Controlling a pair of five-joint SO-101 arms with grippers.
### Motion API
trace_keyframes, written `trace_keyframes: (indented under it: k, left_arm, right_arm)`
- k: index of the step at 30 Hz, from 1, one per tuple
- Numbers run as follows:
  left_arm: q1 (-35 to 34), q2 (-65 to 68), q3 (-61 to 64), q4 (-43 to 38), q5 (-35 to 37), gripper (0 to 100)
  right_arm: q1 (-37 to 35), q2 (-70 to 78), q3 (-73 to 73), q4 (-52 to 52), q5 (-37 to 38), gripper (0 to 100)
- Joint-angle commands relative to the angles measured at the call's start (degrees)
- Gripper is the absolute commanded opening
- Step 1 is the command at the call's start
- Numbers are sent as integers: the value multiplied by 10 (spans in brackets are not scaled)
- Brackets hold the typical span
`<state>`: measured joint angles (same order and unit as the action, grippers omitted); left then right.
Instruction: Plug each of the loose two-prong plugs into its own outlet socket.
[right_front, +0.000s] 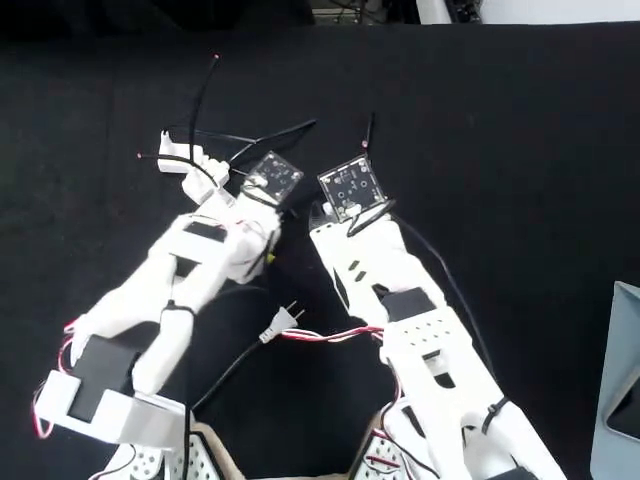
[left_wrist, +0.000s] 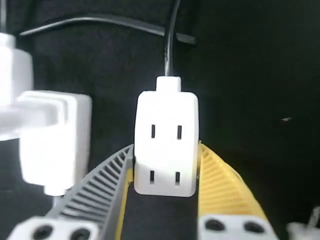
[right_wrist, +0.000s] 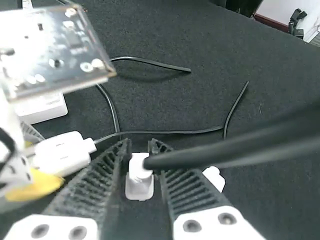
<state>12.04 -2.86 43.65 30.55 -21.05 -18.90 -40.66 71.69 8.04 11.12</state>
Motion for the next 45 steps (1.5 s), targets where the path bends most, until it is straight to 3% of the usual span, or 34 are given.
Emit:
trace_keyframes:
  k: [1, 4, 8, 12, 18, 24, 34, 39, 45]
  left_arm:
    - [-59, -2, -16, -7, -104, 102]
    - [-87, -2, -16, -6, -146, 167]
    - [-95, -4, -16, -6, -126, 266]
    - [-87, -39, -6, 8, -113, 276]
    - [-77, -187, 25, 97, -107, 274]
    - [-145, -338, 90, 124, -38, 274]
    - [-291, -522, 232, 132, 155, 274]
    - [-370, -583, 285, 132, 190, 274]
    - [-385, -595, 343, 86, 186, 273]
  right_arm:
    - [9, -17, -2, -12, 1, 11]
    - [9, -17, -2, -12, 1, 11]
    - [9, -17, -2, -12, 1, 11]
    - [9, -17, -2, -11, 1, 11]
    - [7, -17, -2, -11, -4, 11]
    - [2, -17, -7, -13, -4, 11]
    - [-93, 25, -53, -13, -4, 11]
    - [-142, 146, -144, -13, -4, 11]
    - [-178, 281, -256, -28, -4, 11]
